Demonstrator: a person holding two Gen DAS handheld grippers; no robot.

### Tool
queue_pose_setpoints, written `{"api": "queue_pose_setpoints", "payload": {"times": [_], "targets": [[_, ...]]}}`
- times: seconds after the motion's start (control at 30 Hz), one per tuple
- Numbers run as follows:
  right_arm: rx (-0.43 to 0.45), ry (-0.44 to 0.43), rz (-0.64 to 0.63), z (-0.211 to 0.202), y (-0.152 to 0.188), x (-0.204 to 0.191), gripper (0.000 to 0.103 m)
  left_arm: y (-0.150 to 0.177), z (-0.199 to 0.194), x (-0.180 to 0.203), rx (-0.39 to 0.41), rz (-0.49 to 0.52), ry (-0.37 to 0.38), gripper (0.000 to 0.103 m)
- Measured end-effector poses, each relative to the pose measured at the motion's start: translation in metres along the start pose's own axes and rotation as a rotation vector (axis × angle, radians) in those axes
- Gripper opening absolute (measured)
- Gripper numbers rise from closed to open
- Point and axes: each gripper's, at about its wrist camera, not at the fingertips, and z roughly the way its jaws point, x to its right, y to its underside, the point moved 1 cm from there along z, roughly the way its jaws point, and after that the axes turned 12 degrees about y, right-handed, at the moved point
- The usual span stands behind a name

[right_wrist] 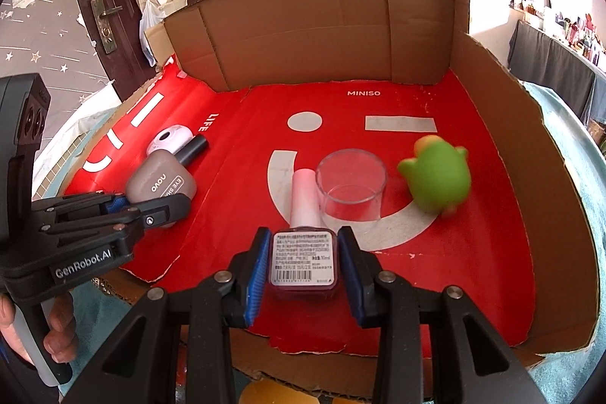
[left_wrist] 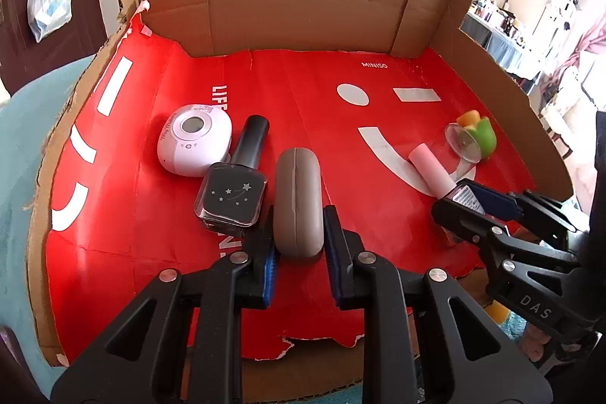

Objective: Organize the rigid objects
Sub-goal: 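Lower the compact and polish into the box and open both tools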

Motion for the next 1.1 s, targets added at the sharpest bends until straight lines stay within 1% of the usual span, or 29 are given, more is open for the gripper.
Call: {"api": "queue_pose_setpoints", "payload": {"times": [0.2, 0.37, 0.43, 0.5, 0.6, 0.9, 0.97, 1.1], "targets": [[0.002, -0.003, 0.009, -0.002, 0.002, 0.001, 0.039, 0.001, -0.002, 0.002, 0.005, 0.015, -0.016, 0.021], [0.005, -0.009, 0.018, -0.004, 0.003, 0.004, 0.04, 0.002, -0.006, 0.001, 0.013, 0.0, -0.013, 0.021], [0.013, -0.011, 0.022, -0.008, 0.003, 0.004, 0.046, 0.004, -0.008, -0.001, 0.009, -0.014, -0.007, 0.021], [0.025, -0.014, 0.025, -0.013, 0.004, 0.005, 0.049, 0.005, -0.011, -0.003, 0.015, -0.023, -0.001, 0.021], [0.045, -0.01, 0.024, -0.021, 0.006, 0.006, 0.051, 0.008, -0.015, -0.004, 0.019, -0.028, -0.003, 0.022], [0.103, -0.022, 0.043, -0.049, 0.011, 0.011, 0.065, 0.015, -0.03, 0.002, 0.045, -0.015, -0.038, 0.022], [0.116, -0.025, 0.046, -0.055, 0.012, 0.011, 0.065, 0.016, -0.031, 0.003, 0.046, -0.019, -0.041, 0.022], [0.129, -0.033, 0.054, -0.063, 0.014, 0.012, 0.071, 0.02, -0.035, 0.003, 0.049, -0.02, -0.04, 0.022]]}}
